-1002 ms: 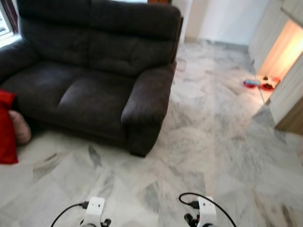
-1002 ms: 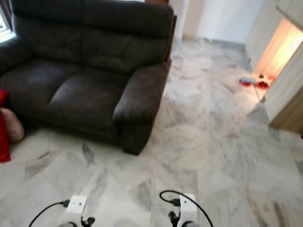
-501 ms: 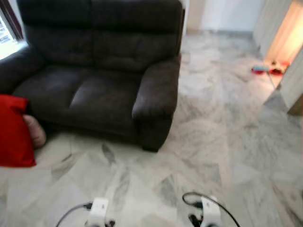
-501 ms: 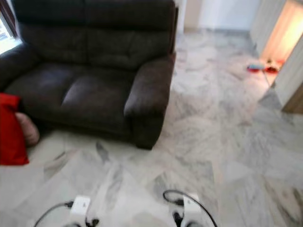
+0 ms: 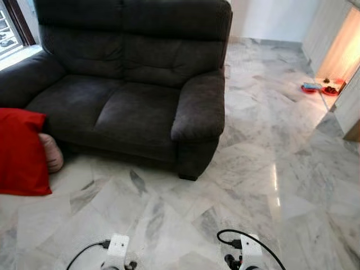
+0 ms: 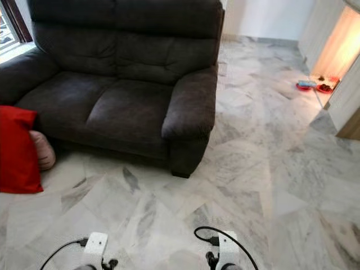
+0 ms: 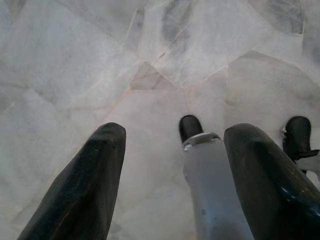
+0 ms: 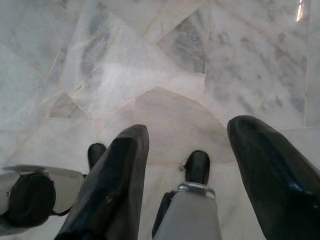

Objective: Move the pillow to the sofa from floor

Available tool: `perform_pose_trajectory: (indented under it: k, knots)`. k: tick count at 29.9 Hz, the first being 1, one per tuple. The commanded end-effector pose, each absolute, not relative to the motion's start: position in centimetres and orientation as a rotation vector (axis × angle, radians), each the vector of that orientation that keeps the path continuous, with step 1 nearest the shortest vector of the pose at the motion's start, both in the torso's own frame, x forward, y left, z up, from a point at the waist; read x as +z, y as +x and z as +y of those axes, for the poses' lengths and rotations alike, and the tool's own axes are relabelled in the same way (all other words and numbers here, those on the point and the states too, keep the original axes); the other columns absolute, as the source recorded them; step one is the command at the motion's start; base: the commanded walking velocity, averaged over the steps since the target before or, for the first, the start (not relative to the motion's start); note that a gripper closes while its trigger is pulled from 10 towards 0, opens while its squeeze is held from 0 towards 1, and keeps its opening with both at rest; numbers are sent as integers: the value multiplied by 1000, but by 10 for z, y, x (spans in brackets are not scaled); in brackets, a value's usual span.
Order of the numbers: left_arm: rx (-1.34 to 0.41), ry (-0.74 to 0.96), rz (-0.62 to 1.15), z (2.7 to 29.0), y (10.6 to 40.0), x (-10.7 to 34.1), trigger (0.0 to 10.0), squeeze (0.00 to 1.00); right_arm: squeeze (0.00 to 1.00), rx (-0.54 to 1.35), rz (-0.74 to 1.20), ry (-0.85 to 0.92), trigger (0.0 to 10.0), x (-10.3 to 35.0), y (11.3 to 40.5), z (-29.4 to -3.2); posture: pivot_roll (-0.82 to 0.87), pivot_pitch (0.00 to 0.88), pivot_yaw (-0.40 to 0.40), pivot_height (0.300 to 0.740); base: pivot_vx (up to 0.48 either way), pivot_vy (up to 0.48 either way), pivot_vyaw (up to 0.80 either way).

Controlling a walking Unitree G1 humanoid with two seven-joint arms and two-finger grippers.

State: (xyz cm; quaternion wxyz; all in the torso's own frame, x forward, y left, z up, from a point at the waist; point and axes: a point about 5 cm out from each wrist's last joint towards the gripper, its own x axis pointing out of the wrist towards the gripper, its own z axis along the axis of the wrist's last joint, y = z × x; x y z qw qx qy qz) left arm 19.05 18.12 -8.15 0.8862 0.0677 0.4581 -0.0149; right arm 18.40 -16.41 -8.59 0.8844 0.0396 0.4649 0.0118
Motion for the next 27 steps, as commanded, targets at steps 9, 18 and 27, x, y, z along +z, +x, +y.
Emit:
perform_pose_trajectory:
  k: [9, 18, 27]
  knots:
    - [-32, 143, 956, 182, 191, -81, 10000, 0, 0, 32, 967, 79, 10000, -86, 185, -163, -27, 0, -29, 740, 0, 466, 0]
    - [-36, 145, 957, 181, 190, -82, 10000, 0, 0, 40, 967, 72, 10000, -86, 184, -163, -28, 0, -33, 740, 0, 464, 0]
    - [-36, 145, 958, 181, 190, -82, 10000, 0, 0, 43, 969, 72, 10000, -86, 184, -163, -32, 0, -35, 740, 0, 465, 0]
